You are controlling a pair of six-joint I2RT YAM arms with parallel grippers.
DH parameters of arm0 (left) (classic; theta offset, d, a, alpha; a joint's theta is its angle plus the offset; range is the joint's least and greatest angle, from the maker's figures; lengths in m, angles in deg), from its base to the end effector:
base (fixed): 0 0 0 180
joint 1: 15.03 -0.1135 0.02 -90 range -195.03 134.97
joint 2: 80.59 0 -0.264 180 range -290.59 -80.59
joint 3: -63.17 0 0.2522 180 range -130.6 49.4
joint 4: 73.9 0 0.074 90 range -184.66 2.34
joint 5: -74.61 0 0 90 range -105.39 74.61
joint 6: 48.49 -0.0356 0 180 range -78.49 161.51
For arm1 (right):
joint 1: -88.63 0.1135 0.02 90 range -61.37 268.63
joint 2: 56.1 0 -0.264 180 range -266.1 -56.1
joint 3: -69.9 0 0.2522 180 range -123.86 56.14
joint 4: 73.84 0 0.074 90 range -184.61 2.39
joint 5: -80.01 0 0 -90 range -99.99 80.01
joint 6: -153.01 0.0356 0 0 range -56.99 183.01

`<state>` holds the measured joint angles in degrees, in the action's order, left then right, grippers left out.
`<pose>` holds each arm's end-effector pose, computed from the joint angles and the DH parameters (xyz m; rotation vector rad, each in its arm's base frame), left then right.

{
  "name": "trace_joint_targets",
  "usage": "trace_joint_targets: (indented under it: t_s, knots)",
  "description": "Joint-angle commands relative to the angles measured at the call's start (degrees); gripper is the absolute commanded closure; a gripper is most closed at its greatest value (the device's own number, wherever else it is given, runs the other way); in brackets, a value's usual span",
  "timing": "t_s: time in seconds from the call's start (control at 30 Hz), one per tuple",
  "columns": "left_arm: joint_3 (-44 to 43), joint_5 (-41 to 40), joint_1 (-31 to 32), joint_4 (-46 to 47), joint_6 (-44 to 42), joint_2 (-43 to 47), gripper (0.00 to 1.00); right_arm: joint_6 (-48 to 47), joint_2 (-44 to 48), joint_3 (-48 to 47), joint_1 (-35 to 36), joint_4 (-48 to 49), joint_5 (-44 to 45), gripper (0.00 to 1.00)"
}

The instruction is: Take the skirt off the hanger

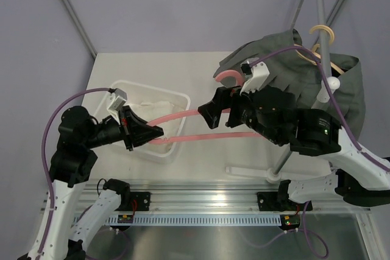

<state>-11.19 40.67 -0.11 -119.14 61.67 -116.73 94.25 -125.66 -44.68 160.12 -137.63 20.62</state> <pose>0.0872 -0.0538 0.4138 0.6938 1.6672 -1.2648 0.0823 0.1888 0.5056 -0.3010 1.8933 0.7312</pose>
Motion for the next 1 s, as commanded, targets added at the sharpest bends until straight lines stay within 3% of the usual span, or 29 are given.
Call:
trace_joint_targets:
  t_s: [0.0, 0.13, 0.17, 0.23, 0.27, 0.37, 0.4, 0.47, 0.57, 0.63, 0.73, 0.97]
  knots:
    - [1.0, -2.6, 0.0, 9.7, 1.0, -2.5, 1.00, -0.7, 4.3, -1.3, 0.3, 8.9, -12.4, 0.01]
    - [0.8, -0.8, 0.2, 17.2, 5.1, -5.8, 1.00, -0.7, 6.3, -1.8, 0.4, 11.9, -18.7, 0.12]
    - [0.0, -0.9, 0.2, 17.4, 5.1, -6.8, 1.00, -0.6, 6.8, -1.8, 0.4, 12.3, -20.0, 0.31]
    - [-2.8, -1.0, 0.6, 17.6, 4.6, -9.5, 1.00, -0.1, 8.0, -1.5, 0.4, 14.7, -24.4, 0.47]
    - [-3.7, -0.9, 0.7, 17.9, 4.6, -10.3, 1.00, 0.0, 8.6, -1.1, 0.4, 16.9, -26.5, 0.75]
    - [-7.3, -1.6, 2.1, 18.0, 4.3, -13.4, 1.00, -0.3, 9.9, 0.4, 0.4, 21.3, -37.3, 0.97]
    - [-8.0, -1.7, 2.7, 18.0, 4.1, -14.0, 1.00, -0.2, 10.1, 0.4, 0.3, 22.0, -38.5, 0.99]
    - [-8.7, -2.2, 3.2, 18.0, 3.7, -15.1, 1.00, -0.1, 10.5, 0.2, 0.4, 21.6, -39.0, 0.98]
    - [-8.0, -1.3, 3.5, 20.7, 5.8, -14.5, 1.00, -0.1, 11.1, -0.3, 0.3, 18.0, -33.7, 0.63]
    - [-6.6, -0.9, 3.6, 23.0, 7.3, -13.5, 1.00, -0.8, 11.0, -0.6, 0.3, 15.8, -28.4, 0.57]
    - [-6.5, -1.7, 3.6, 21.0, 6.3, -11.5, 1.00, -1.6, 11.0, -0.6, 0.4, 12.9, -24.2, 0.38]
    - [-10.1, -6.2, 3.4, 9.3, 0.4, -6.8, 1.00, -2.6, 12.2, 0.2, 0.4, 8.7, -18.4, 0.17]
